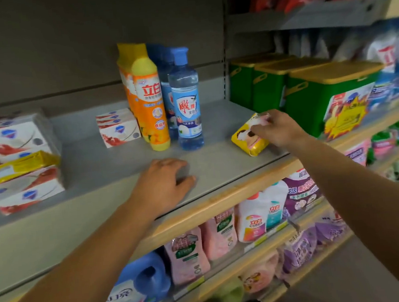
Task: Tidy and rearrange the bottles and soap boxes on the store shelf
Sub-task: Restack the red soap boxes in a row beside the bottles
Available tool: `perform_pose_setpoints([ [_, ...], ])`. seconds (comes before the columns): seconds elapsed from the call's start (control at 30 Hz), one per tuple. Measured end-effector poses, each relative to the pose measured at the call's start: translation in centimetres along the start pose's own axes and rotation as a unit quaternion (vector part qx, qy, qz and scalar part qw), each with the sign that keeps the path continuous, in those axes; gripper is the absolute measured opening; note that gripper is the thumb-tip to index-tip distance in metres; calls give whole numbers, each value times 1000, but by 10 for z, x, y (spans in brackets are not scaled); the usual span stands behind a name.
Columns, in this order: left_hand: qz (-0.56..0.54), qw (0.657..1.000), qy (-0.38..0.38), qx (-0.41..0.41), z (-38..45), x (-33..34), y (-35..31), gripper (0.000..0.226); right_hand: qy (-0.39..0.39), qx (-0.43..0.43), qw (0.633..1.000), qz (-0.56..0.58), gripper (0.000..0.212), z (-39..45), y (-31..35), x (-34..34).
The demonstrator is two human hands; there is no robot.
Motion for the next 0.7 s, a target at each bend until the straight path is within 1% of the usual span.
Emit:
perform_pose_setpoints([
  [0.07,10,1000,8,0,0,3,3,59,-32,3,993,-115,60,3,-2,-5],
  [0.1,11,1000,10,-2,-1,4,3,63,-63,-21,988,-142,59,0,3,-8],
  [0.13,10,1000,9,-4,-2,4,4,65,-86,-54,985,-136,52,-7,10,-9],
  [0.17,9,1000,5,-4,-2,3,3,66,-93,-92,984,-118,44,-13,15,-7],
  [0.23,8,1000,1,-3,-3,3,3,66,-54,-152,979,-125,35,-25,21,9],
  [0.3,8,1000,4,-6,-3,3,3,67,-12,-181,970,-162,37,-32,20,24],
  [0.37,7,1000,1,-5,-3,3,3,67,-17,-188,968,-164,41,-30,17,23],
  [0.47,7,1000,-3,0,-3,2,2,66,-27,-163,974,-158,42,-21,14,20],
  [0.6,8,1000,-7,3,-4,2,2,65,-20,-135,973,-184,45,-17,16,23],
  [0.7,-12,1000,-10,0,-5,0,4,55,-73,-162,969,-172,42,-35,31,18],
])
Point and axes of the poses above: each hand's wrist, its own z-axis towards the middle knuckle, its own x-axis out of the palm, y = z × x, the point moved 9 cm from there along z, towards the middle knuckle, and after that the axes turned 6 degrees about y, right-handed, at the moved point
